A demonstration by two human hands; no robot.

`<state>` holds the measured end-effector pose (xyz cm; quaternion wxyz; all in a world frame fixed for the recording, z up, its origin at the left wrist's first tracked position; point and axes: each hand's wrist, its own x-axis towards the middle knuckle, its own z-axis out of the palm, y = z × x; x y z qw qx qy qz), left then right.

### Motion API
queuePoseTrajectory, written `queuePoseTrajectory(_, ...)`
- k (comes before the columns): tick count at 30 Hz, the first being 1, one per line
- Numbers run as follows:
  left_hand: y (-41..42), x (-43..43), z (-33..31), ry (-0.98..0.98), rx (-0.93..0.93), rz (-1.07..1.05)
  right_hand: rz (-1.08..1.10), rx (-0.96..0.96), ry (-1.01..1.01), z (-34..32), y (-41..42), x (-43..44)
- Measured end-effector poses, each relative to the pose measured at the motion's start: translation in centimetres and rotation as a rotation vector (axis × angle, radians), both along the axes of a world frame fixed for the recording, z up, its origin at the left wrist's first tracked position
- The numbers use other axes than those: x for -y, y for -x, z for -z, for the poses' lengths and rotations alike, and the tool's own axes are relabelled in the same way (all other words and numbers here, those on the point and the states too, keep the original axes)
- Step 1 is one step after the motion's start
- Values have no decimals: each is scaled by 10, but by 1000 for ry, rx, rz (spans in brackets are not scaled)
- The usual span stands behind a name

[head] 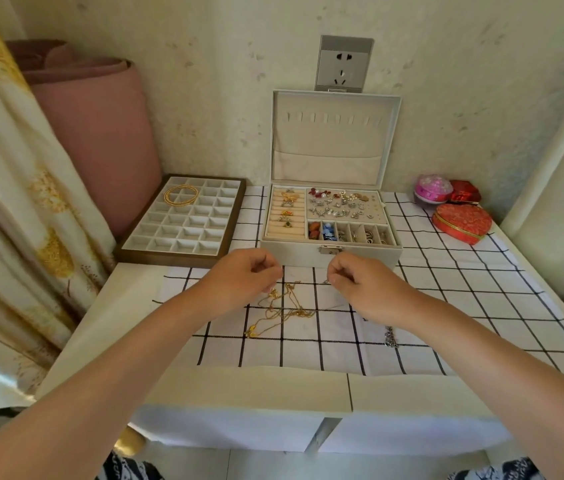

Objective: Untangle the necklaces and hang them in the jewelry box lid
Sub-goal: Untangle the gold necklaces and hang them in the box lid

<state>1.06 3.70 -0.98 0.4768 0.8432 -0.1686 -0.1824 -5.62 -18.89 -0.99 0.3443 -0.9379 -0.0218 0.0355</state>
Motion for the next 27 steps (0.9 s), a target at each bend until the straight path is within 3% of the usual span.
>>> queuePoseTrajectory(6,7,-17,-3,-304,232,122,-170,-191,51,-13,4,-5)
queuePoseTrajectory(9,17,-23,-8,-415,287,141,-261,-322,83,-19,6,-11)
queuePoseTrajectory(14,30,-28,-6,-616,323,216,-346,-360,236,-19,7,-17)
queuePoseTrajectory(16,31,-29,-6,-612,304,223,-303,-263,225,-18,2,-19)
queuePoseTrajectory(20,28,-33,-7,-632,293,237,-208,131,327,-6,-17,-23)
queuePoseTrajectory(27,20,-38,-11,-682,209,297,-316,217,472,14,-33,-35)
